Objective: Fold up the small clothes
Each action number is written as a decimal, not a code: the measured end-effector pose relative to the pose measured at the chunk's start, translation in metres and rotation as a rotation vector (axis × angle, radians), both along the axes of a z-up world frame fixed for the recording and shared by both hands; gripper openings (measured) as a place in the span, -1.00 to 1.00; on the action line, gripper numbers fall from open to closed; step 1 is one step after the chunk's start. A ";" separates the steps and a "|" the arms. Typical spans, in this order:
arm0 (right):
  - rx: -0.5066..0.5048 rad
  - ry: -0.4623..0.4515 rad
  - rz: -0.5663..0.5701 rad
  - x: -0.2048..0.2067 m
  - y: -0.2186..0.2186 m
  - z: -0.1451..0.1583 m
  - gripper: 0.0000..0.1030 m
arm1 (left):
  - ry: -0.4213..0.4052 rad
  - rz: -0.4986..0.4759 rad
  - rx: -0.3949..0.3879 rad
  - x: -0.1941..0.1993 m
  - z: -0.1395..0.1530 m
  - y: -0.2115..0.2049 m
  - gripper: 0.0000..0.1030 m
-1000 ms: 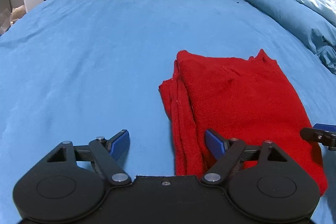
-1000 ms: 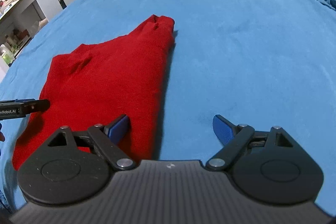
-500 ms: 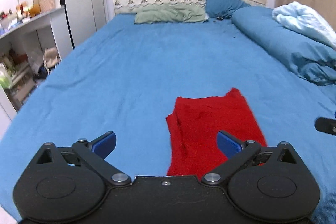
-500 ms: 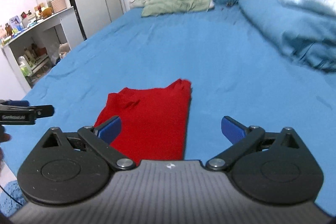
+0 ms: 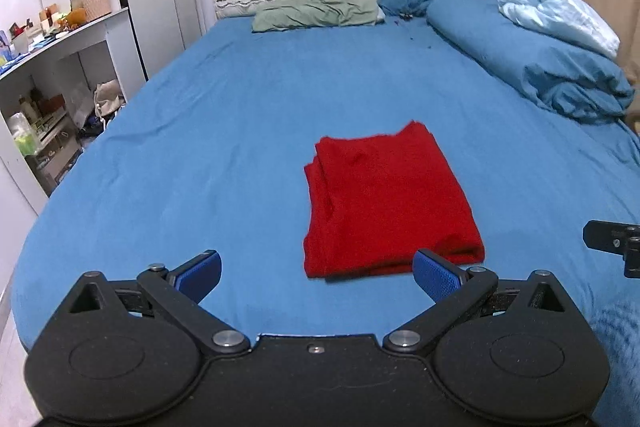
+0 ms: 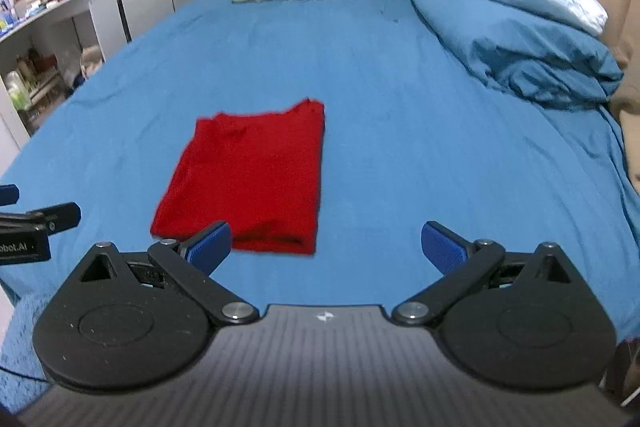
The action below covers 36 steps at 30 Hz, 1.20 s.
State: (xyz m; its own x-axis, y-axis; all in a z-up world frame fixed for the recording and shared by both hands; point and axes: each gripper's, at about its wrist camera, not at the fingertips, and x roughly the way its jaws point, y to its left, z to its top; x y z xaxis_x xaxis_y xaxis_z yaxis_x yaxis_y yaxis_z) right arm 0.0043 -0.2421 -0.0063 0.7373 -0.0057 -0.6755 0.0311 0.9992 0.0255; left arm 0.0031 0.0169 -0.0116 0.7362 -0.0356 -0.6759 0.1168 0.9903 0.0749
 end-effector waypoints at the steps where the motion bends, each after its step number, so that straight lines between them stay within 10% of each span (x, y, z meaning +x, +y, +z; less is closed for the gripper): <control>1: -0.003 0.008 -0.003 -0.002 -0.001 -0.004 1.00 | 0.001 -0.001 0.008 -0.004 -0.002 -0.001 1.00; 36: 0.000 0.072 -0.034 -0.020 -0.001 -0.020 1.00 | -0.024 0.001 -0.009 -0.022 -0.001 0.002 1.00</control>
